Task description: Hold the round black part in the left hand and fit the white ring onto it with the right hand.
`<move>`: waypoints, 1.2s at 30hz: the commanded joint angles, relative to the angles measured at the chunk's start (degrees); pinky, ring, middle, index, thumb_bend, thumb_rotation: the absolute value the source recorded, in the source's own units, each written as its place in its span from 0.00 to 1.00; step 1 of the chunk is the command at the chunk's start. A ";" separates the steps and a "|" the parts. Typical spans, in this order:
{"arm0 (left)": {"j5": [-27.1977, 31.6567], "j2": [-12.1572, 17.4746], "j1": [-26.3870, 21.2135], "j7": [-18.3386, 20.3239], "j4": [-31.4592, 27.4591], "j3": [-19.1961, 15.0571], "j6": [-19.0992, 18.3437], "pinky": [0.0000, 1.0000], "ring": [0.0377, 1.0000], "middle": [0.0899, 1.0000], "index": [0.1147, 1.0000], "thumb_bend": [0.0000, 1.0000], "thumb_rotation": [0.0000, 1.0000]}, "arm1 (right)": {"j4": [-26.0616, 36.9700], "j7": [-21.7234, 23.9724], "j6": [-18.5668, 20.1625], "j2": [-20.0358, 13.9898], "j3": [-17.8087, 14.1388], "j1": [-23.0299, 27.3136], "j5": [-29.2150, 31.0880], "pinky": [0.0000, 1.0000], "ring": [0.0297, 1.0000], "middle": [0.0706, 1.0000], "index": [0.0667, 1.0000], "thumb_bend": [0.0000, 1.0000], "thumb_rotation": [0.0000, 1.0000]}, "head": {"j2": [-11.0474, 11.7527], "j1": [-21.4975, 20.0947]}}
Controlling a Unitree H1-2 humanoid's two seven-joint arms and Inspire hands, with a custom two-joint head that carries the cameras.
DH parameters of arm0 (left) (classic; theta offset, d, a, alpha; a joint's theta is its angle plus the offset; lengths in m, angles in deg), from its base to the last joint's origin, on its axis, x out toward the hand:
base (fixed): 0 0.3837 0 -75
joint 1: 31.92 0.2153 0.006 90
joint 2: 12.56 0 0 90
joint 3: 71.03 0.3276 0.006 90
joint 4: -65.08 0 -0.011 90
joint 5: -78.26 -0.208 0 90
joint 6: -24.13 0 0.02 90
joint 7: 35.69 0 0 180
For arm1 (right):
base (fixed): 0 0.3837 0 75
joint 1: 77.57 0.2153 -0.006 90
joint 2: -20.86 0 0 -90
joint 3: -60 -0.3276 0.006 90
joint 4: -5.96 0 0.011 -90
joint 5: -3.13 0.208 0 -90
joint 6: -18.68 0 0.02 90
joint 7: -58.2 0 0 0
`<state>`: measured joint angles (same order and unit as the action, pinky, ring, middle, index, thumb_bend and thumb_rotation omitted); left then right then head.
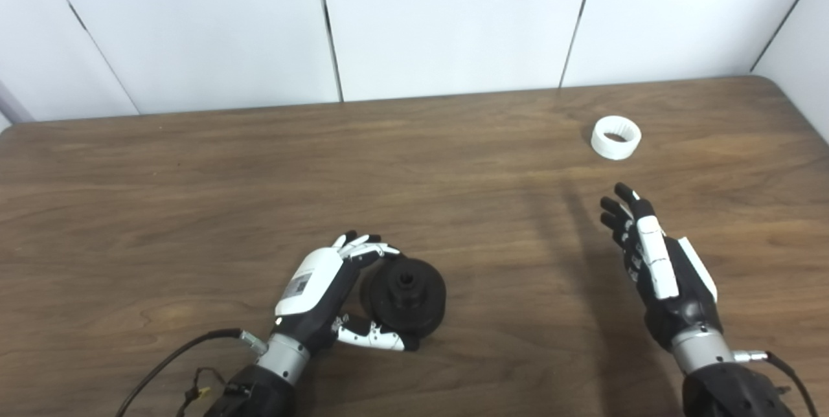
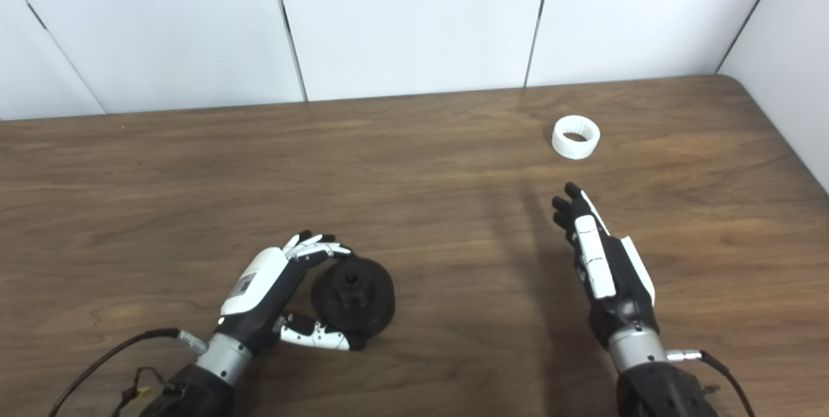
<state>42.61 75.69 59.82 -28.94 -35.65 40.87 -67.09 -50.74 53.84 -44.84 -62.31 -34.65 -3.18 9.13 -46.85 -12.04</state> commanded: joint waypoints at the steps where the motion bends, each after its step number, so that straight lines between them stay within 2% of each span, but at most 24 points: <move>1: -1.61 0.17 0.31 0.28 1.02 0.22 -0.10 1.00 0.90 0.78 0.42 0.52 0.05 | 3.09 -0.48 -1.92 1.22 -1.27 2.79 -0.12 1.00 0.96 0.91 0.95 0.55 1.00 | 0.02 -0.11; 4: -1.56 0.20 0.33 0.19 1.31 0.17 -0.07 1.00 0.90 0.79 0.42 0.52 0.05 | 4.55 -0.20 -1.49 -0.52 -2.67 4.38 -0.04 1.00 0.98 0.91 0.94 0.58 0.99 | 0.09 -0.62; 9: -2.08 0.38 0.23 0.25 1.54 0.33 -0.12 1.00 0.91 0.79 0.42 0.52 0.05 | 6.60 0.44 0.39 -5.59 -4.41 8.84 -3.44 1.00 0.96 0.91 0.92 0.59 0.87 | 0.23 -2.20; 13: -1.94 0.20 0.32 0.29 1.57 0.25 -0.32 1.00 0.91 0.79 0.41 0.52 0.05 | 5.05 1.53 0.42 -10.36 -5.94 13.68 -3.88 0.98 0.97 0.92 0.91 0.64 0.67 | 0.06 -3.33; 14: -2.03 0.16 0.35 0.28 1.51 0.25 -0.38 1.00 0.90 0.78 0.41 0.52 0.05 | 4.47 2.36 0.43 -12.13 -5.66 14.46 -6.31 0.97 0.97 0.93 0.91 0.65 0.64 | 0.06 -3.59; 15: -2.12 0.16 0.36 0.24 1.54 0.25 -0.35 1.00 0.90 0.78 0.41 0.52 0.05 | 3.65 3.73 0.43 -14.53 -5.00 15.44 -10.53 0.91 0.95 0.93 0.90 0.66 0.61 | 0.06 -3.78; 18: -2.22 0.22 0.40 0.34 1.59 0.33 -0.18 1.00 0.90 0.78 0.41 0.52 0.05 | 1.29 8.05 0.44 -19.53 -3.77 18.28 -21.03 0.93 0.94 0.92 0.91 0.76 0.49 | 0.15 -4.82; 20: -2.20 0.27 0.45 0.56 1.54 0.37 -0.23 1.00 0.90 0.79 0.41 0.52 0.05 | -0.38 11.46 0.44 -21.30 -3.68 20.33 -26.44 0.92 0.93 0.92 0.90 0.85 0.42 | 0.15 -4.82; 23: -2.18 0.20 0.56 0.35 1.61 0.34 -0.01 1.00 0.90 0.78 0.41 0.52 0.05 | -3.03 15.95 0.43 -22.80 -3.92 23.25 -31.25 0.89 0.94 0.91 0.89 0.91 0.38 | 0.61 -5.87; 31: -3.34 0.20 0.64 0.82 1.18 0.65 -0.90 1.00 0.90 0.79 0.42 0.52 0.05 | -12.10 25.20 0.43 -25.24 -3.64 30.31 -37.38 0.91 0.99 0.94 0.88 0.97 0.31 | 0.64 -5.82; 36: -3.58 0.09 0.72 1.04 0.66 0.61 -1.19 1.00 0.90 0.78 0.42 0.52 0.05 | -18.93 25.73 0.36 -27.51 0.02 33.91 -40.09 0.93 1.00 0.95 0.87 0.98 0.31 | 0.64 -7.17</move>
<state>40.83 75.13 59.94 -29.23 -35.45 41.09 -67.11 -69.68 80.06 -44.15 -87.86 -34.41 27.74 -29.84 -46.14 -19.16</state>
